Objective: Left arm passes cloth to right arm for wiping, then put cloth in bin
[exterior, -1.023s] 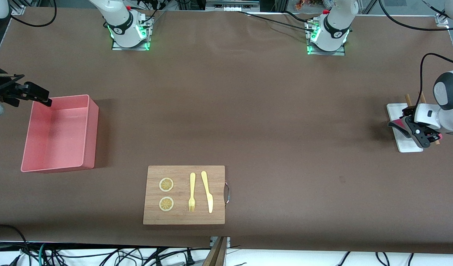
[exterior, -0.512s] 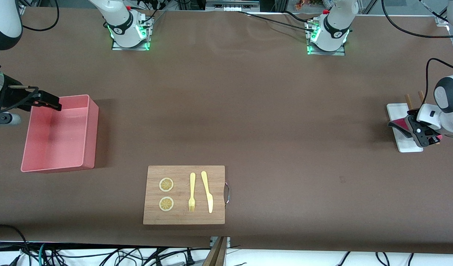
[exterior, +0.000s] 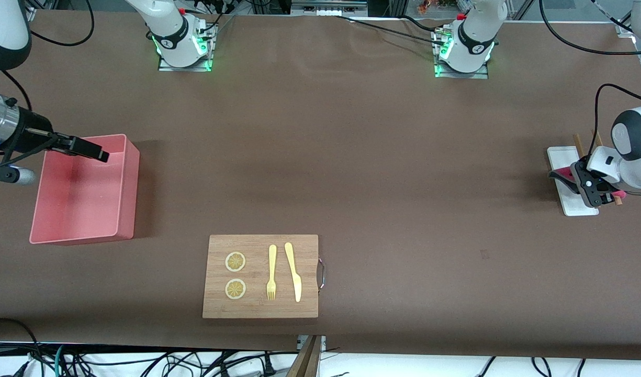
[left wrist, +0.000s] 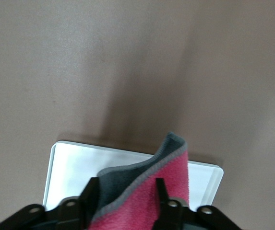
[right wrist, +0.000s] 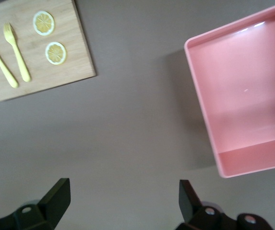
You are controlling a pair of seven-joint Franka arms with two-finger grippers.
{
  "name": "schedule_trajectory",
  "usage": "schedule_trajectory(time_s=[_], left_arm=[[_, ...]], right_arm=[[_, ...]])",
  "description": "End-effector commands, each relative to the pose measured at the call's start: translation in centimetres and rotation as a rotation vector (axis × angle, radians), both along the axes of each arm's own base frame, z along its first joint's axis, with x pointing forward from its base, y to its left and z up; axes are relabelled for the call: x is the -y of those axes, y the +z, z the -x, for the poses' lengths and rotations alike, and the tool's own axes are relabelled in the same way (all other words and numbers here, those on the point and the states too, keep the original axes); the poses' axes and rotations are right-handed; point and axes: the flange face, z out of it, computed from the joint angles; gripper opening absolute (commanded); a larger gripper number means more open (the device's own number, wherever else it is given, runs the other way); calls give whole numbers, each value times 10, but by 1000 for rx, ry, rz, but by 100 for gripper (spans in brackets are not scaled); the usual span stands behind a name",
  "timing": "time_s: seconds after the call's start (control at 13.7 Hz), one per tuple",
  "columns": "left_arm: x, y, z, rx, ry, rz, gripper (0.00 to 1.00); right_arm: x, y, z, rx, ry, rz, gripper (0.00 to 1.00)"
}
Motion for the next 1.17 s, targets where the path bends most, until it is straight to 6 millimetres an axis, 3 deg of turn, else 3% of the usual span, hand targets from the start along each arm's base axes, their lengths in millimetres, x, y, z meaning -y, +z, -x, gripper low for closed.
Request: schedule_trajectory(time_s=[0.0,0.37,0.58,0.8,0.95,1.1], left_arm=[[-1,5,0,-1,-40,1,0],[-2,10,-2,7,-38,-2,0],[-1,21,-6,22,-64,-4,0],[10,61,-24,20,-102,-4,0],[23,98,-40,-11,-101,6,0],[49,138,-55,-31,-87,36,0]], right_arm=[[-32,2,3,-1,-94,-19,100],[-100,-11,-3,-12,-214,-92,100],[-121,-25,-12,-22,-237,-177,100],[-149,-31,-12,-41,-315,-198,100],[-167,-32,-13,-62,-415,-225,100],[-187,-35,-14,-77,-512,-248,100]])
